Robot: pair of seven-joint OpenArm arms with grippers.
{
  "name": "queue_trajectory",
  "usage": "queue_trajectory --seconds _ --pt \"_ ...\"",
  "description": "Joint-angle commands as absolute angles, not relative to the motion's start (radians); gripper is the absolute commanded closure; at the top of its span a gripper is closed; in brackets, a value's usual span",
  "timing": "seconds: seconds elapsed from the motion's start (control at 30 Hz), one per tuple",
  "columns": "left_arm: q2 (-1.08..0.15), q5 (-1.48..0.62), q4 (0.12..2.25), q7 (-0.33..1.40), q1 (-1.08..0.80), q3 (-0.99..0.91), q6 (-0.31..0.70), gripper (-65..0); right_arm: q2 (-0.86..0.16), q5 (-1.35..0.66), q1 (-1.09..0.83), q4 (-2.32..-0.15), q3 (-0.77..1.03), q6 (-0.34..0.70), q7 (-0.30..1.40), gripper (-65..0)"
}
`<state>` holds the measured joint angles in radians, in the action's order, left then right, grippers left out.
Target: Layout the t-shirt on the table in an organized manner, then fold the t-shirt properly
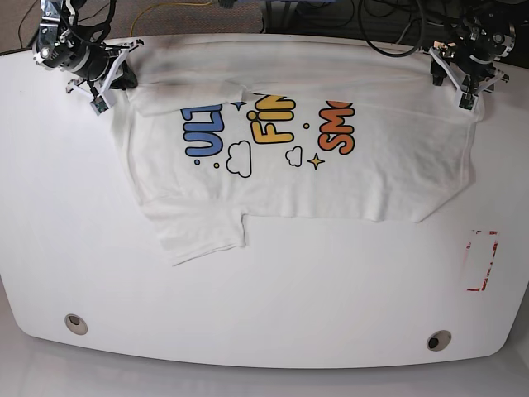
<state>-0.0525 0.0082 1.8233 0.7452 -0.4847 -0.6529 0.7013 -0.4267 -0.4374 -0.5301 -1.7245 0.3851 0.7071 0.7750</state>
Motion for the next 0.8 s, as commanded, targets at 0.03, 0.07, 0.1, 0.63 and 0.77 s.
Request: queue_trajectory --seconds 0.03,0.07,0.1,0.63,0.77 --pt "-0.059 0.053 1.85 0.794 -0.486 -0.673 0.698 -33.2 -0.438 -0.418 -0.547 -1.774 0.397 0.698 0.786 -9.0" --pt "-0.061 0.053 1.854 0.812 -0.483 -0.674 0.698 -34.7 -0.437 -0.415 -0.549 -1.791 0.397 0.698 0.786 -14.9" --pt "-0.061 0.051 1.856 0.822 -0.478 -0.674 0.698 -36.1 -0.437 -0.415 -0.55 -1.801 0.397 0.698 0.786 -18.5" --pt "-0.067 0.022 1.985 0.898 -0.421 -0.682 0.698 -46.0 -0.38 -0.421 -0.541 -2.002 0.516 0.698 0.878 -39.2" --pt "-0.071 -0.033 1.992 0.898 -0.423 -0.69 0.698 -45.8 -0.38 -0.424 -0.501 -2.015 0.526 0.698 0.895 -37.9"
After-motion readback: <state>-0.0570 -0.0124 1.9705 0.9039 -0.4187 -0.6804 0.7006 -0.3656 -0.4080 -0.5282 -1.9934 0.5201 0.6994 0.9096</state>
